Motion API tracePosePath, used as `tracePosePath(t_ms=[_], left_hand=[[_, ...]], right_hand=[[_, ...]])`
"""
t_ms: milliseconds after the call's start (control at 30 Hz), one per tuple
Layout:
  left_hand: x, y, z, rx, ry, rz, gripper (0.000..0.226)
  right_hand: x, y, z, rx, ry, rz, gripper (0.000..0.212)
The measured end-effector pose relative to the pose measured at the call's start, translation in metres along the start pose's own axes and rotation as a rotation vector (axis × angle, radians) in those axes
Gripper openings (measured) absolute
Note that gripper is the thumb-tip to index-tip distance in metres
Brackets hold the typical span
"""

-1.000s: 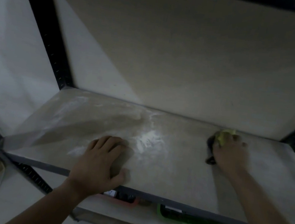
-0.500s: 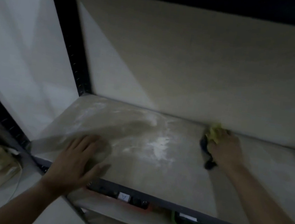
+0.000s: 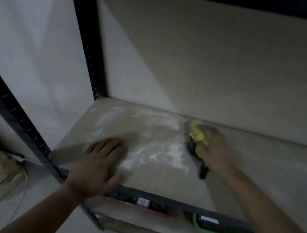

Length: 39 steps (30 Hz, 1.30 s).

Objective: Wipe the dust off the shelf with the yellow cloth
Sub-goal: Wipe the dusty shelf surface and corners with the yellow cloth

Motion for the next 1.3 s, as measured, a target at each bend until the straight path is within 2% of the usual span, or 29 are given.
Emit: tracePosePath(t_ms=[67,133,200,233,300,400,467,533,600,667,700,767,833,933,1000,1067,1133,1200,1300], left_hand=[[0.0,0.003,0.0,0.013,0.01,0.033,0.09],[0.002,0.004,0.001,0.041,0.027,0.052,0.103],[0.003,0.006,0.002,0.053,0.045,0.06,0.113],[0.003,0.007,0.002,0.05,0.052,0.06,0.115],[0.003,0.009,0.003,0.038,0.052,0.067,0.116],[0.002,0.011,0.004,0.028,0.045,0.072,0.117],[0.002,0.009,0.003,0.016,0.051,0.049,0.116],[0.004,0.009,0.003,0.004,0.047,0.04,0.115],[0.005,0.008,0.003,-0.005,0.04,0.035,0.115],[0.006,0.008,0.003,-0.008,0.035,0.033,0.115],[0.006,0.008,0.004,-0.01,0.033,0.032,0.115],[0.005,0.007,0.004,-0.018,0.028,0.03,0.115],[0.005,0.006,0.004,-0.028,0.028,0.032,0.115],[0.005,0.006,0.004,-0.02,0.018,0.052,0.117],[0.004,0.005,0.004,-0.015,0.006,0.059,0.118],[0.004,0.005,0.004,-0.015,0.0,0.065,0.118],[0.004,0.005,0.005,-0.015,0.003,0.064,0.117],[0.004,0.007,0.005,-0.012,0.009,0.056,0.117],[0.005,0.008,0.005,-0.013,0.014,0.05,0.117]], right_hand=[[0.016,-0.031,-0.042,-0.129,0.127,-0.075,0.041],[0.025,-0.038,-0.08,-0.24,0.303,0.005,0.031],[0.024,-0.029,-0.086,-0.28,0.399,0.024,0.024],[0.025,-0.021,-0.076,-0.291,0.384,0.001,0.025],[0.025,0.003,-0.034,-0.244,0.235,-0.058,0.034],[0.016,0.046,0.038,-0.053,-0.04,0.083,0.046],[0.019,0.047,0.054,-0.002,-0.13,0.161,0.048],[0.037,0.02,0.033,-0.103,-0.096,0.063,0.047],[0.055,-0.01,-0.016,-0.236,0.121,-0.018,0.044],[0.058,-0.013,-0.054,-0.325,0.369,0.049,0.041],[0.058,-0.006,-0.056,-0.334,0.413,0.063,0.04],[0.061,0.016,-0.031,-0.322,0.371,0.037,0.035],[0.068,0.047,0.023,-0.298,0.156,0.034,0.033],[0.061,0.09,0.105,-0.049,-0.161,0.198,0.039],[0.056,0.09,0.121,0.108,-0.214,0.329,0.042],[0.064,0.069,0.103,0.038,-0.219,0.287,0.044],[0.079,0.037,0.057,-0.103,-0.077,0.178,0.047],[0.085,0.022,0.013,-0.153,0.124,0.159,0.049],[0.084,0.033,0.006,-0.201,0.179,0.097,0.042]])
Point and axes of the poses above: each hand's wrist, its own x-axis towards the middle knuckle, its own y-axis out of the palm, z = x × y, the point moved 9 cm from there along x, towards the middle knuckle, and after that the axes turned 4 degrees about x, right-handed, at the moved point
